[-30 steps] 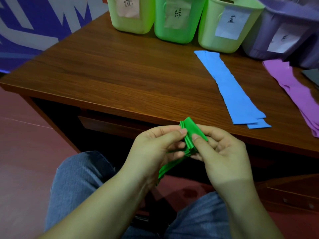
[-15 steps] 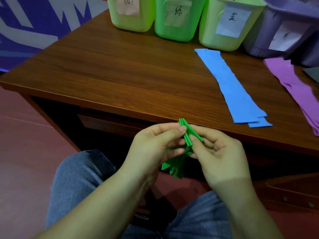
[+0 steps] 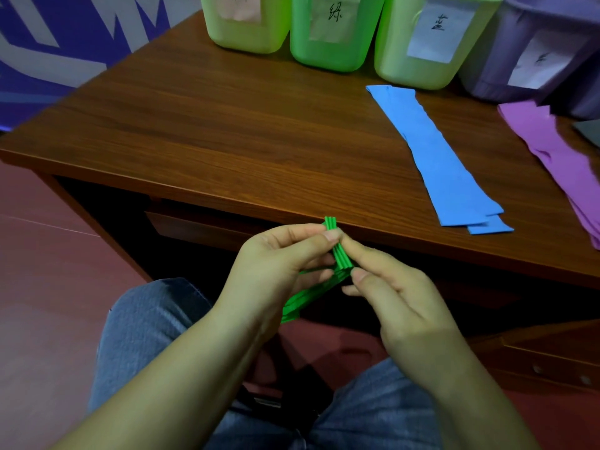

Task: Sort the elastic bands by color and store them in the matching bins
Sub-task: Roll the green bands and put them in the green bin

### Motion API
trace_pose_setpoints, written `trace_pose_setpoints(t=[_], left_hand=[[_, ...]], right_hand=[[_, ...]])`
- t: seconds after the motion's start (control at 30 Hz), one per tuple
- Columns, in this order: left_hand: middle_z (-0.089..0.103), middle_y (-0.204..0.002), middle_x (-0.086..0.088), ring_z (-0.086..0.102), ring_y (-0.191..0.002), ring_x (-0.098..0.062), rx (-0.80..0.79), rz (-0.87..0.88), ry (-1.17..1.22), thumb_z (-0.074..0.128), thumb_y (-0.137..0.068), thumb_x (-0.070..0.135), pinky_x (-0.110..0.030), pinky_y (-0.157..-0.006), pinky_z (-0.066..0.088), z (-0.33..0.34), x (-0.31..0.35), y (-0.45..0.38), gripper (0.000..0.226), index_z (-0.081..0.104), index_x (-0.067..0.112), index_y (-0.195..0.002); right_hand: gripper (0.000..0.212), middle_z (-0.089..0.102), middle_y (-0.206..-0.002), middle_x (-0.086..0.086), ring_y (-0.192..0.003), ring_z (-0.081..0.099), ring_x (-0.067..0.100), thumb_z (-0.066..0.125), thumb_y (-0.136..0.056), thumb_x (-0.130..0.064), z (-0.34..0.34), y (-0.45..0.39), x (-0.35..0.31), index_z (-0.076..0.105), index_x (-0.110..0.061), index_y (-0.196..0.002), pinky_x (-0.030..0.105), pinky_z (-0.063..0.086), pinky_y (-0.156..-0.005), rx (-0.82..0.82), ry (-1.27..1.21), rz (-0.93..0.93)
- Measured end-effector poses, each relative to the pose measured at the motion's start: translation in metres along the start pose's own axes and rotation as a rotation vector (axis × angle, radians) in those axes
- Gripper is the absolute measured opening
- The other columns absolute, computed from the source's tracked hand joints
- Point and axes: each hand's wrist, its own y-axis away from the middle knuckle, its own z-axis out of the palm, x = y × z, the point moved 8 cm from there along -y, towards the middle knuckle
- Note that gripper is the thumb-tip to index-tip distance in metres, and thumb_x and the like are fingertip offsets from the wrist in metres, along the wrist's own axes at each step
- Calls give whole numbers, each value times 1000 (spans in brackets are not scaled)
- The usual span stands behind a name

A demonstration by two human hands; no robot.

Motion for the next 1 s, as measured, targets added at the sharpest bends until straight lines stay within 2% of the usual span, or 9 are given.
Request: trace_pose_setpoints(t=[0.07, 0.13, 0.23, 0.33, 0.73, 0.8, 0.87, 1.0], left_hand=[[69, -65, -1, 64, -57, -6, -4, -9, 0, 71, -62, 17, -16, -53, 53, -1, -1, 0, 23, 67, 10, -83], [68, -63, -2, 64, -55, -6, -19, -33, 14, 70, -62, 15, -16, -53, 53, 0, -3, 1, 22, 67, 9, -83], [67, -62, -3, 63, -54, -5, -56, -80, 17, 70, -56, 17, -14, -51, 52, 3, -8, 3, 29, 67, 7, -84], [67, -64, -4, 63, -54, -5, -94, -108, -4, 70, -52, 20, -13, -50, 52, 5, -13, 6, 30, 69, 8, -80], [67, -65, -6, 62, -54, -6, -121, -147, -29, 68, -58, 17, -12, -50, 52, 4, -20, 7, 26, 70, 7, -81], [67, -64, -6, 62, -53, -6, -118, -153, -31, 68, -65, 13, -12, -49, 52, 4, -20, 8, 16, 69, 6, -79], [67, -63, -6, 62, -51, -7, -115, -160, -28, 65, -76, 6, -13, -48, 51, 4, -21, 8, 4, 68, 6, -78], [68, -62, -6, 62, -50, -7, -102, -184, -18, 63, -80, 5, -14, -47, 51, 2, -21, 7, 8, 68, 7, -74]], right_hand=[[38, 63, -117, -24, -113, 56, -4, 44, -83, -21, -1, 1, 2, 60, -34, -115, 18, 46, -95, 24, -51, 1], [35, 68, -115, -12, -110, 61, 4, 45, -84, -23, -5, 1, 8, 67, -27, -112, 24, 50, -91, 87, -154, 41], [20, 73, -103, 0, -100, 68, 14, 62, -83, -24, -4, 4, 20, 74, -21, -99, 32, 56, -81, 172, -385, 177], [27, 75, -93, 8, -87, 71, 16, 58, -73, -25, -1, 8, 28, 74, -15, -92, 25, 56, -68, 205, -530, 278], [29, 75, -87, 7, -78, 72, 15, 63, -66, -20, -8, 14, 31, 72, -14, -92, 23, 58, -65, 203, -452, 335], [20, 75, -84, 7, -74, 71, 14, 62, -73, -10, -9, 13, 31, 72, -14, -89, 22, 57, -61, 207, -451, 338], [21, 75, -81, 6, -70, 71, 14, 57, -83, -1, -9, 13, 32, 71, -14, -88, 21, 57, -58, 207, -453, 351], [21, 75, -81, 7, -70, 71, 14, 53, -88, 0, -10, 13, 33, 70, -12, -91, 20, 55, -55, 214, -458, 373]])
